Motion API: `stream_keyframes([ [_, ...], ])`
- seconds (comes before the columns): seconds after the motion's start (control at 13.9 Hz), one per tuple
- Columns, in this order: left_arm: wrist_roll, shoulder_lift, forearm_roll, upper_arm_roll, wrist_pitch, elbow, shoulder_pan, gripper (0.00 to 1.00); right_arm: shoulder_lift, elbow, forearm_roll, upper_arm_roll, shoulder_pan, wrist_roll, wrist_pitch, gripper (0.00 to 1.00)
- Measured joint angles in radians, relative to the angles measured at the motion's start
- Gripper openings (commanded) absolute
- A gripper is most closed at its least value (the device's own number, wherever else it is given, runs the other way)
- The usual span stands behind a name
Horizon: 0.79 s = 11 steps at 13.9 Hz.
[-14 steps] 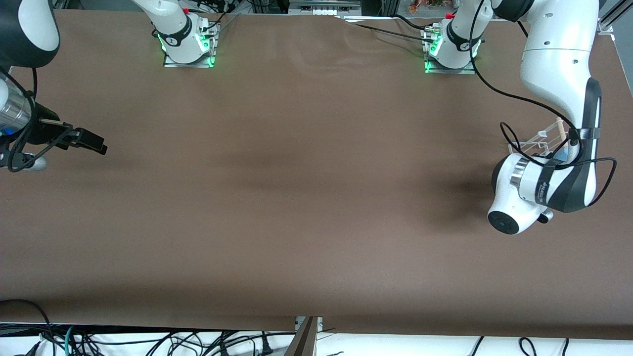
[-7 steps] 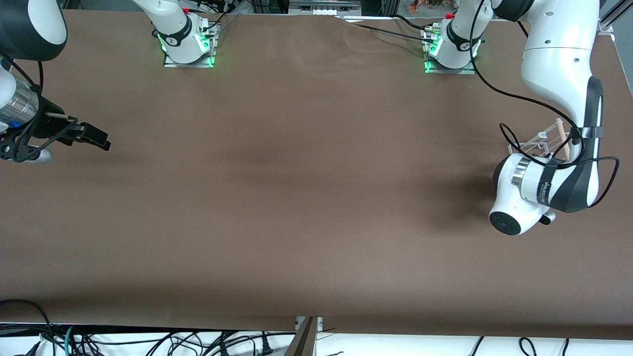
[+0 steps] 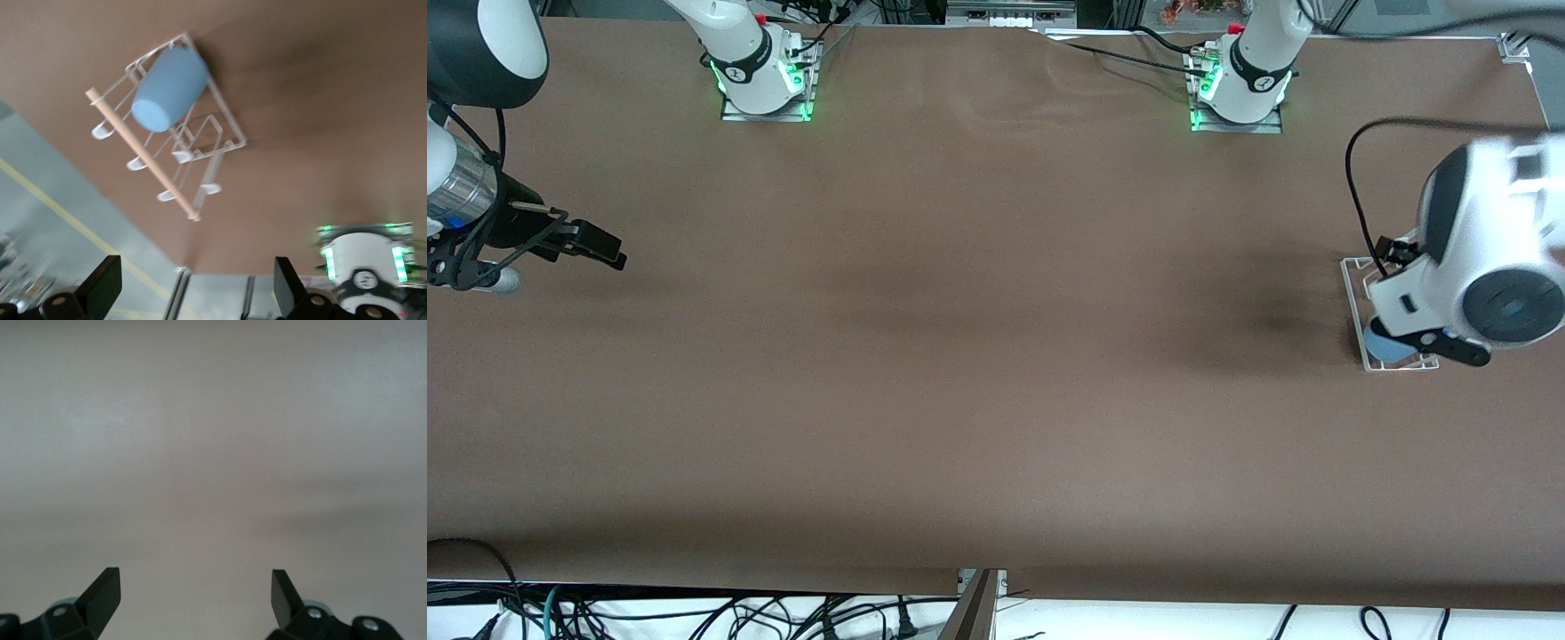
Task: Transfer cup to left arm and place on rack
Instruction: 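Open the left gripper and lift it away from the rack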
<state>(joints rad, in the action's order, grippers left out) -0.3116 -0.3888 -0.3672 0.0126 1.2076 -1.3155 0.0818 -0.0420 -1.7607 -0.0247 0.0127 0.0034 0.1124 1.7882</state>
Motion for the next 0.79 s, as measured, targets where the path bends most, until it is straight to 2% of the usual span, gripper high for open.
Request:
stream_keyframes([
  [0.22,0.014,0.049,0.11,-0.001,0.007,0.061,-0.005,1.0,0.014,0.01,0.0,-0.005,0.001,0.0,-0.045,1.0],
  [0.5,0.117,0.086,0.25,0.001,0.107,0.068,-0.004,1.0,0.039,0.02,0.0,-0.013,0.003,0.0,-0.072,1.0],
  [0.65,0.133,0.128,0.275,0.001,0.213,-0.001,-0.014,1.0,0.042,0.021,0.0,-0.014,0.005,0.0,-0.079,1.0],
  [0.79,0.144,0.199,0.283,0.009,0.332,-0.126,-0.042,1.0,0.042,0.021,0.0,-0.014,0.005,0.0,-0.083,1.0],
])
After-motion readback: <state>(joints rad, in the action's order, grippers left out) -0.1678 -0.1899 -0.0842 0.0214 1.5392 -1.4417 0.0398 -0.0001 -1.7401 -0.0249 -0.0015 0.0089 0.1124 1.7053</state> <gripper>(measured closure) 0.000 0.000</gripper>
